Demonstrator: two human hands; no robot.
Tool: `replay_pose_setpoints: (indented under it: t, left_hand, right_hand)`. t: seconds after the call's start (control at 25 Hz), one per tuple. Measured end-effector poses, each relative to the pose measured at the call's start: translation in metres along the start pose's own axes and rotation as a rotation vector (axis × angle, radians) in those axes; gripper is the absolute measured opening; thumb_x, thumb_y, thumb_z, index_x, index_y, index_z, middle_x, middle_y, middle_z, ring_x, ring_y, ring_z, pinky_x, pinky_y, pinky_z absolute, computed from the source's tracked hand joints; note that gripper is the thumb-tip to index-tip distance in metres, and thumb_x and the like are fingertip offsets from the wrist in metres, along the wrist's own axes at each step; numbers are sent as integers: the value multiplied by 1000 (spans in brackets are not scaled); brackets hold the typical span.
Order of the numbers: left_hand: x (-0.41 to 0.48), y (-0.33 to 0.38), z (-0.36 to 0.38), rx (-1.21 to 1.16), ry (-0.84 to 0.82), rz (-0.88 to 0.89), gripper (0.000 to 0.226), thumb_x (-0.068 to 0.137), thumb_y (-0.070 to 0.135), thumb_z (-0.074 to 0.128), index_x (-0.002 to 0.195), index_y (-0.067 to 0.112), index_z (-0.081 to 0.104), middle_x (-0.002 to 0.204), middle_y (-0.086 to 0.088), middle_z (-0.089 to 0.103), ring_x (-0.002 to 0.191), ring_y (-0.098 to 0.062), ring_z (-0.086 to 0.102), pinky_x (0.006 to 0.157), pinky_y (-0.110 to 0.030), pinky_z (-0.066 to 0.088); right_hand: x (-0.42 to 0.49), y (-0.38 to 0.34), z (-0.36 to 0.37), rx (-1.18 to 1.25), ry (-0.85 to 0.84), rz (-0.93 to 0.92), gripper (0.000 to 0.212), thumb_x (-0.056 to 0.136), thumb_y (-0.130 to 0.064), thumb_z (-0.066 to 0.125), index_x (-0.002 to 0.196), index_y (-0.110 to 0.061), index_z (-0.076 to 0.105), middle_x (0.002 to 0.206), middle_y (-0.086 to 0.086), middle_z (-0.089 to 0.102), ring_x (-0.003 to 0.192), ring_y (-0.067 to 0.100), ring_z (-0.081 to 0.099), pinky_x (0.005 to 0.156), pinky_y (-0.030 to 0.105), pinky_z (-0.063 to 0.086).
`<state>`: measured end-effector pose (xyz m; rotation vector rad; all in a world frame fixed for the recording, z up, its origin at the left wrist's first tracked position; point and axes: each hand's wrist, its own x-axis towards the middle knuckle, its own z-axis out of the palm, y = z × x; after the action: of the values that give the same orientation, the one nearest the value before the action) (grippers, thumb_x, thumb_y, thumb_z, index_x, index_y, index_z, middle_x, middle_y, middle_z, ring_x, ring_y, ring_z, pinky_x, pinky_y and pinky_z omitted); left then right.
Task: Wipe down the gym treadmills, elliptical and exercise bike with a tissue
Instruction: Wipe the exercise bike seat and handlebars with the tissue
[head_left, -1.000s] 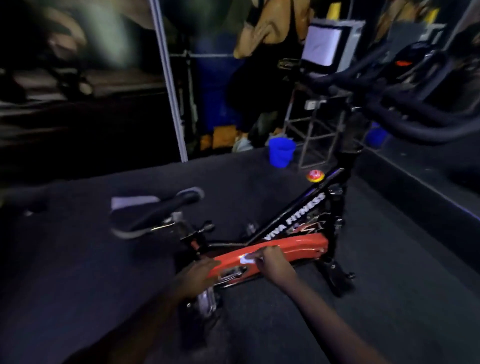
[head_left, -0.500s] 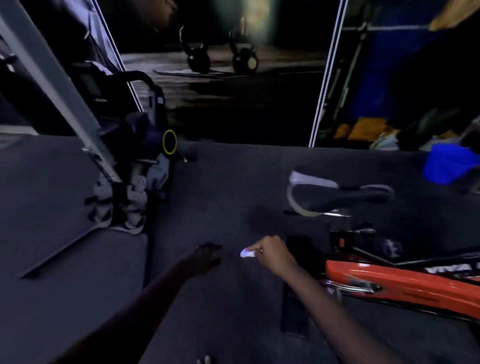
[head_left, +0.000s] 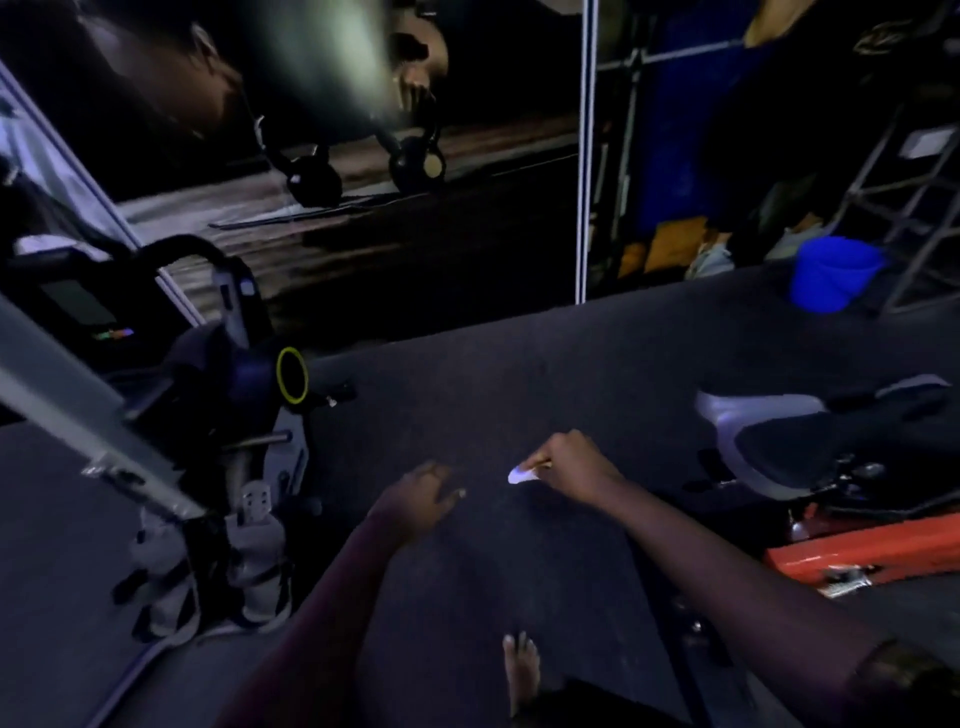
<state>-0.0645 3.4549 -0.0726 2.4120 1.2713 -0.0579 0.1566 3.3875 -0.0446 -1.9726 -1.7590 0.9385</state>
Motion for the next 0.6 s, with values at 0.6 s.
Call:
replay_pose_setpoints:
  t: [0.6]
  left_hand:
    - [441, 48, -127, 37, -239, 566, 49, 100, 31, 46, 146, 16, 36, 145, -5, 37, 134, -18, 36, 111, -23, 24]
  right_hand:
    - [228, 82, -193, -99, 458, 503, 31, 89, -19, 54, 116, -29, 66, 117, 4, 66, 109, 23, 59, 90, 27, 44]
